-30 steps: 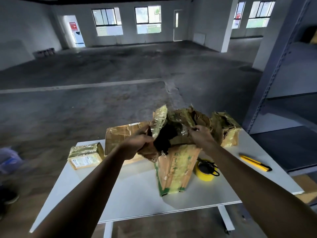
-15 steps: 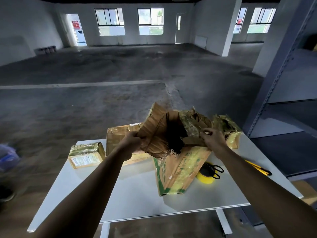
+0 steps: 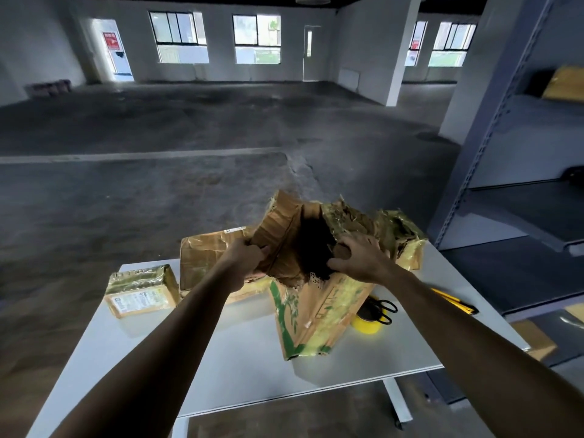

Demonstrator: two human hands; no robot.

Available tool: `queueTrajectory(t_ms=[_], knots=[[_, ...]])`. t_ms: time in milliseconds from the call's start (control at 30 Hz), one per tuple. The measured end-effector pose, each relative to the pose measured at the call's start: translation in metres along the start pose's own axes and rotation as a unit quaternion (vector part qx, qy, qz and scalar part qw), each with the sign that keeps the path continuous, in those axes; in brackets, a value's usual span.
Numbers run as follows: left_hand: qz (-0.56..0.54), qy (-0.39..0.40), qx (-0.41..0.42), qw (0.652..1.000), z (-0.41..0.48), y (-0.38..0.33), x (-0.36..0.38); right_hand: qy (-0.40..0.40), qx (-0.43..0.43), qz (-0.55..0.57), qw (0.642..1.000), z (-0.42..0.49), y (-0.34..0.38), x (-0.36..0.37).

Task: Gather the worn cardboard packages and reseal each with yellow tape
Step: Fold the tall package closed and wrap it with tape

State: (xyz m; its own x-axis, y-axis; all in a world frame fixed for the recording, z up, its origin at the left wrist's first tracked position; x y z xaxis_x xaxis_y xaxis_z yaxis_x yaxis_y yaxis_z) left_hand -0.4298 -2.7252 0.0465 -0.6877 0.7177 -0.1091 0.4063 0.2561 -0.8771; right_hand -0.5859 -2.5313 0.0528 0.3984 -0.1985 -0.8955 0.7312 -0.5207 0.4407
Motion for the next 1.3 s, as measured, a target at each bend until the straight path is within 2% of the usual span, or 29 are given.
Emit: queueTrajectory(t_ms=[133, 267, 400, 567, 700, 900, 967, 1033, 1133, 1233, 1300], knots=[[0.052, -0.016, 0.030, 0.998, -0.001, 0.000, 0.003, -0.096, 0.009, 0.051, 0.994, -0.003, -0.003, 0.001], [0.062, 0.008, 0.041, 0.997, 0.003, -0.001, 0.004, -0.139, 0.034, 0.101, 0.984, -0.004, -0.008, 0.000], [0.010, 0.105, 0.047, 0.993, -0.013, -0.015, 0.021, -0.158, 0.035, 0.117, 0.980, -0.006, -0.008, -0.001], [0.037, 0.179, 0.061, 0.981, -0.020, -0.028, 0.044, -0.178, 0.033, 0.148, 0.972, -0.006, -0.012, -0.003], [0.055, 0.248, 0.047, 0.966, -0.023, -0.034, 0.062, -0.150, 0.017, 0.151, 0.977, -0.003, -0.012, -0.003], [0.136, 0.237, 0.070, 0.959, -0.018, -0.034, 0.073, -0.150, 0.021, 0.254, 0.955, -0.013, -0.004, -0.006], [0.121, 0.253, 0.070, 0.957, -0.020, -0.034, 0.072, -0.127, -0.031, 0.280, 0.951, -0.016, -0.008, -0.008], [0.078, 0.252, 0.066, 0.962, -0.018, -0.033, 0.073, -0.098, -0.076, 0.227, 0.966, -0.021, 0.000, -0.011], [0.069, 0.253, 0.081, 0.962, -0.022, -0.033, 0.075, -0.096, -0.098, 0.104, 0.985, -0.014, -0.002, -0.006], [0.119, 0.244, 0.110, 0.956, -0.026, -0.030, 0.072, -0.137, -0.049, 0.098, 0.985, -0.013, -0.001, -0.004], [0.190, 0.176, 0.167, 0.951, -0.028, -0.027, 0.068, -0.164, -0.040, 0.100, 0.981, -0.009, -0.001, -0.003]])
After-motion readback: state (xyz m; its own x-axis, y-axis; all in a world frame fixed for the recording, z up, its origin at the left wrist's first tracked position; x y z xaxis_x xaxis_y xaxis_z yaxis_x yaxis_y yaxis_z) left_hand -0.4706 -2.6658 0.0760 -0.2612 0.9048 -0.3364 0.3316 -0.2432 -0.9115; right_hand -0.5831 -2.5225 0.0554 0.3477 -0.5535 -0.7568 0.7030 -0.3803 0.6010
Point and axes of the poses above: each hand's wrist, its own z-axis towards the middle knuckle, its own x-axis out of the palm, y = z × x, the point moved 1 cm from there along z, towards the middle knuckle, and after that the axes turned 12 degrees about -x, right-handed, at the moved point
